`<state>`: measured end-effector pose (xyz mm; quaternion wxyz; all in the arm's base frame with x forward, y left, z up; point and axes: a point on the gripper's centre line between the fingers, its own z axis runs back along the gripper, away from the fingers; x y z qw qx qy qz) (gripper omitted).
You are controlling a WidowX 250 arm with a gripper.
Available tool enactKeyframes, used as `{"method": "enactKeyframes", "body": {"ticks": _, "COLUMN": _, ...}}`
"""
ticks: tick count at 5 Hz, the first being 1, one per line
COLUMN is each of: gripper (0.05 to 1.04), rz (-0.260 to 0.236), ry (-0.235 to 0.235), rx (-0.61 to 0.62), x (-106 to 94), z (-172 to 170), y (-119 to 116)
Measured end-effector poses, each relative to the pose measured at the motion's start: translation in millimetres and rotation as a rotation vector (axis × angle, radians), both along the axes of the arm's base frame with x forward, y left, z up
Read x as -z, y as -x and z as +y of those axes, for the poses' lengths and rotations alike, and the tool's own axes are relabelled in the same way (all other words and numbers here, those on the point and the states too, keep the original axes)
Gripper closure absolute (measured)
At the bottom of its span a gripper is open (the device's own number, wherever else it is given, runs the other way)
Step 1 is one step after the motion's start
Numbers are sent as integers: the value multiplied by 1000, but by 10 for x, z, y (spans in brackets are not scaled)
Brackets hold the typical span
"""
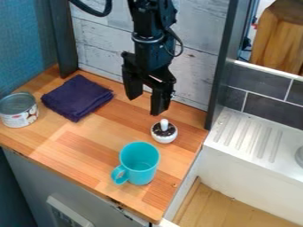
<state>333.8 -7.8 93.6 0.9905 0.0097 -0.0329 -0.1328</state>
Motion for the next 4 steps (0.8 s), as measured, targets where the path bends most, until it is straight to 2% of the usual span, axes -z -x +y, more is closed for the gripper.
{"method": "enactKeyframes", "body": {"ticks": 1, "gripper": 83, "rz": 37, "ry": -1, "rx": 0, "x": 120, "z": 6, "y": 24}}
{"method": "enactKeyframes", "body": {"ticks": 3, "gripper": 83, "rz": 51, "ry": 14, "rx": 20, "x": 308, "z": -31, "y": -162}}
{"method": "enactKeyframes", "body": {"ticks": 4, "gripper": 83, "rz": 94, "ry": 14, "rx": 9, "x": 467, "z": -32, "y": -209}}
